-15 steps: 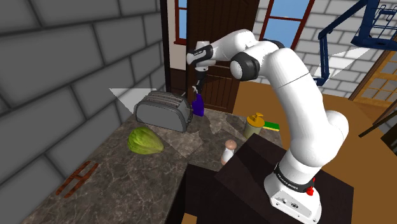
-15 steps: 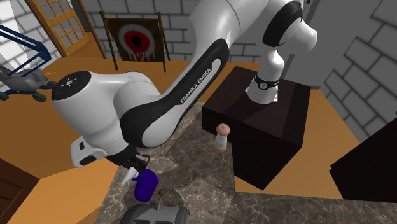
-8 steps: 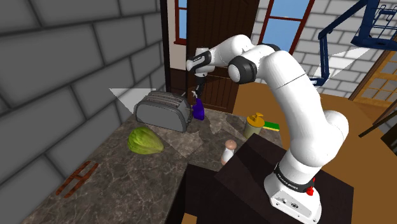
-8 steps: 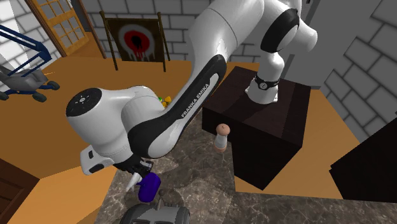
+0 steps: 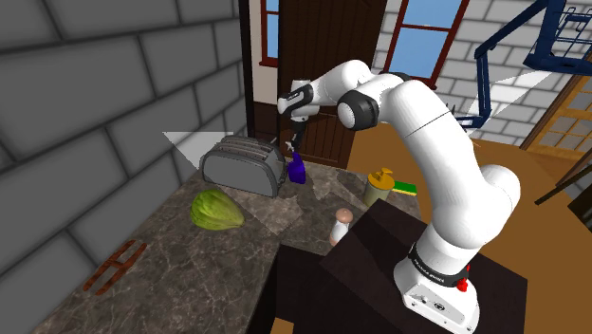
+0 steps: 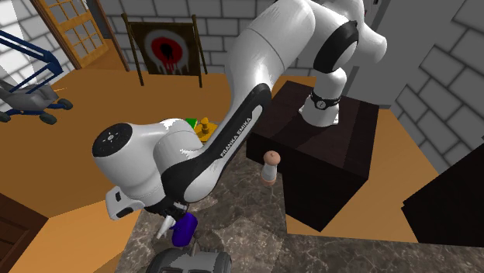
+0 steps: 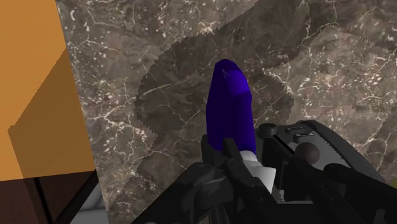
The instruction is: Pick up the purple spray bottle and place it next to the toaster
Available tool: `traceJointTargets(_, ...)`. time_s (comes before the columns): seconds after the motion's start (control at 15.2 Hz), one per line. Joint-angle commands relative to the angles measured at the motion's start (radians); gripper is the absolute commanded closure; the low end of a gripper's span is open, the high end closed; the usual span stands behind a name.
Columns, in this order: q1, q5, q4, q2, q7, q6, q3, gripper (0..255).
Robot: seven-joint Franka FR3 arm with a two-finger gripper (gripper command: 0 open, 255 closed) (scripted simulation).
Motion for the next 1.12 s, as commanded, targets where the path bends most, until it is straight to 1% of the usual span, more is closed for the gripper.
traceJointTargets(0.0,0.000,0.000,0.000,0.001,0.000,0.002,0.000,255)
traceJointTargets(0.33,0.000,0.000,0.000,0.001,0.000,0.002,0.000,255)
traceJointTargets(0.4,0.000,0.000,0.000,0.001,0.000,0.002,0.000,0)
traceJointTargets(0.73,0.000,0.000,-0.001,0.001,0.000,0.002,0.000,0)
traceJointTargets(0.99,0.007,-0.015,0.004,-0.070,0.007,-0.073,-0.014,0)
traceJointTargets(1.06,0.007,-0.015,0.004,-0.070,0.007,-0.073,-0.014,0)
